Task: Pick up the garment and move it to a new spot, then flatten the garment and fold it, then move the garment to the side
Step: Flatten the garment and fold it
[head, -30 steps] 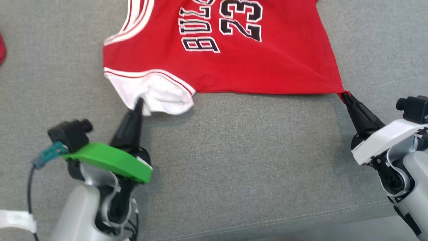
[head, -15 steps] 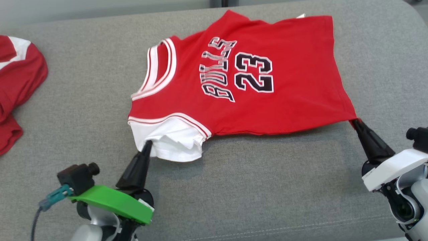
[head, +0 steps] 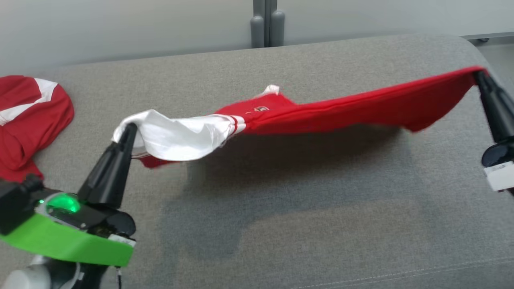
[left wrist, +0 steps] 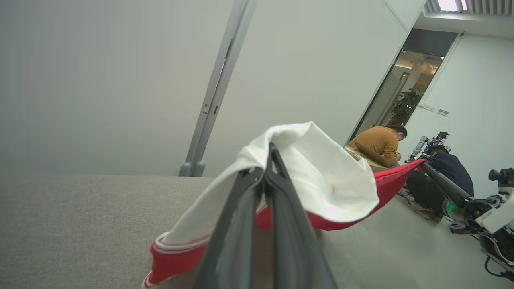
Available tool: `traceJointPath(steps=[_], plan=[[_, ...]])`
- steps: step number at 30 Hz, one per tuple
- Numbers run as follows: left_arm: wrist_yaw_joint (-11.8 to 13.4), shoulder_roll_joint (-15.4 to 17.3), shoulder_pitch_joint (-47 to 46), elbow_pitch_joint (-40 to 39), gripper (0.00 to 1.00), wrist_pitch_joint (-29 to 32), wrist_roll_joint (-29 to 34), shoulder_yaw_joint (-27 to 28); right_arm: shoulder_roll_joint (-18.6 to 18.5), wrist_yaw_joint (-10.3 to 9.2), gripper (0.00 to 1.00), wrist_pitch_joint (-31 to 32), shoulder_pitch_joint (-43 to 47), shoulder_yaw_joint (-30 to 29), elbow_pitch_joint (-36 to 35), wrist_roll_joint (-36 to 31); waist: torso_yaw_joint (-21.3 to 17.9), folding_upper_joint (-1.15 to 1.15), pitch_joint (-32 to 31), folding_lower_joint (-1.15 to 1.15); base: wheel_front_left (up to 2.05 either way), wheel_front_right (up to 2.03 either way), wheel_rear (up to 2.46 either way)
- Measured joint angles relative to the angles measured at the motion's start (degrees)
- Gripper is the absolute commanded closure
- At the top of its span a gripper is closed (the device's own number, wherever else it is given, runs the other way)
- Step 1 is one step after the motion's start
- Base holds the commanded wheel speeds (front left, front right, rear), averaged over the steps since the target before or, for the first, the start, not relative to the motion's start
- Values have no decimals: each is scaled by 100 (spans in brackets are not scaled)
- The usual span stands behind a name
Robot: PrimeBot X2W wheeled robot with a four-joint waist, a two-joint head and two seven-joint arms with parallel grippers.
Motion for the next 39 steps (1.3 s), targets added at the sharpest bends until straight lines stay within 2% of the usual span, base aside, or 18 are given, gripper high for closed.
traceJointPath(steps=[6, 12, 18, 22, 25, 30, 34, 35, 36, 39], plan=[[358, 381, -136, -1009, 100, 430, -20, 449, -453, 1, 100, -19, -10, -428, -823, 100, -129, 0, -150, 0, 0, 0, 0], [652, 708, -435, -1904, 100, 1094, -58, 597, -964, -77, 100, 18, 87, -1044, -1496, 314, -203, 0, -247, 0, 0, 0, 0], [744, 1129, -583, -2725, 100, 1855, -101, 760, -1329, -219, 100, 308, 655, -1496, -2204, 726, -214, 0, -198, 0, 0, 0, 0], [823, 1217, -806, -3010, 100, 2354, -364, 869, -1578, -250, 100, 628, 805, -1630, -2521, 1014, -214, 0, -33, 0, 0, 0, 0], [824, 1273, -1023, -2839, 100, 2765, -581, 780, -1717, -189, 100, 958, 848, -1515, -2617, 1351, -210, 0, 142, 0, 0, 0, 0], [859, 1361, -1768, -2013, 100, 3407, -1023, 447, -1925, -48, 100, 1671, 717, -966, -2715, 2119, -170, 0, 477, 0, 0, 0, 0], [862, 1361, -2758, -1023, 100, 3841, -1051, 87, -1993, -49, 100, 2283, -188, -557, -2652, 2732, -104, 0, 762, 0, 0, 0, 0], [862, 1361, -3058, -762, 100, 3952, -1028, -46, -1992, -80, 100, 2404, -503, -538, -2546, 2767, -84, 0, 833, 0, 0, 0, 0], [864, 1327, -3367, -488, 100, 4008, -977, -156, -1985, -189, 100, 2495, -842, -549, -2395, 2782, -62, 0, 905, 0, 0, 0, 0], [864, 1100, -4383, 280, 100, 4151, -605, -537, -1809, -699, 100, 2588, -1960, -747, -1852, 2747, 22, 0, 1123, 0, 0, 0, 0]])
